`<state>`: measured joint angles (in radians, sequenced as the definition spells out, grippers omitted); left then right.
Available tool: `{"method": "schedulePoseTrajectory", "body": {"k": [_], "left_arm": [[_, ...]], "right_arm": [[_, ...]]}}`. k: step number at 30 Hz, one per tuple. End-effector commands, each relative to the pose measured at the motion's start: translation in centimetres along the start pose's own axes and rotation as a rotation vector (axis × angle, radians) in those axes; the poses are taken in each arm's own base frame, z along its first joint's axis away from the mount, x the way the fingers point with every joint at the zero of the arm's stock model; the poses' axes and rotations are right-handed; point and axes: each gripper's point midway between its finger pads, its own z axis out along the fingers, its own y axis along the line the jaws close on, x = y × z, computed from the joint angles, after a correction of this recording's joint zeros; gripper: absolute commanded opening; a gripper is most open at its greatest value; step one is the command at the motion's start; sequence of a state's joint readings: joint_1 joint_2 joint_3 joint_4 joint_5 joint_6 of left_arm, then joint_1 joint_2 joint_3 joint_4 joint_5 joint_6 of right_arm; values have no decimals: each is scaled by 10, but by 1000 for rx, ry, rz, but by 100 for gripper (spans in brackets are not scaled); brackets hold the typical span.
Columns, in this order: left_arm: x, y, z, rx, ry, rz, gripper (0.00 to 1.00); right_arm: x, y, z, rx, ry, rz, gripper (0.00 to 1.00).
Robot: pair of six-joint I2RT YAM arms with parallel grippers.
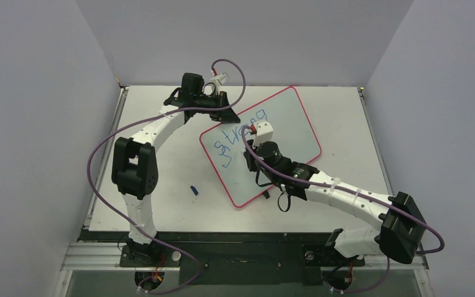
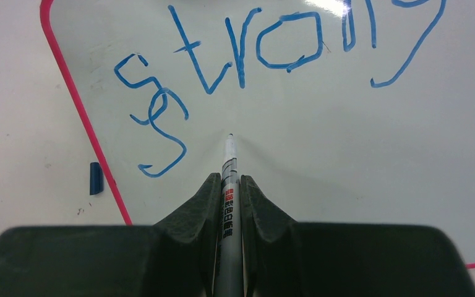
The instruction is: Write a sentence on the whiteboard
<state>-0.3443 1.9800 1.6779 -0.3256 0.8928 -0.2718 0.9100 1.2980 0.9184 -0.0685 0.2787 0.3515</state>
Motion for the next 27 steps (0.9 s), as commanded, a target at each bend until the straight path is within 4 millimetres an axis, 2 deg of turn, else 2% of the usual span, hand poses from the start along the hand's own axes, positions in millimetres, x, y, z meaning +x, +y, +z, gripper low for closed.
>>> {"method": "schedulePoseTrajectory", "body": {"k": [1,11,22,27], "left_arm": [[-14,-19,-9,9,-31,133,0],[-14,-19,-9,10,-31,133,0],[-14,-20,-9,12,-32,135,0],[-14,-20,-9,14,-33,136,0]], "right_arm": [[-10,6,6,-29,-23,13,0],[-14,8,11,-35,-23,8,0],[-29,23,20,-78,-41,37,0],[-28,27,25,-82,-32,42,0]]}}
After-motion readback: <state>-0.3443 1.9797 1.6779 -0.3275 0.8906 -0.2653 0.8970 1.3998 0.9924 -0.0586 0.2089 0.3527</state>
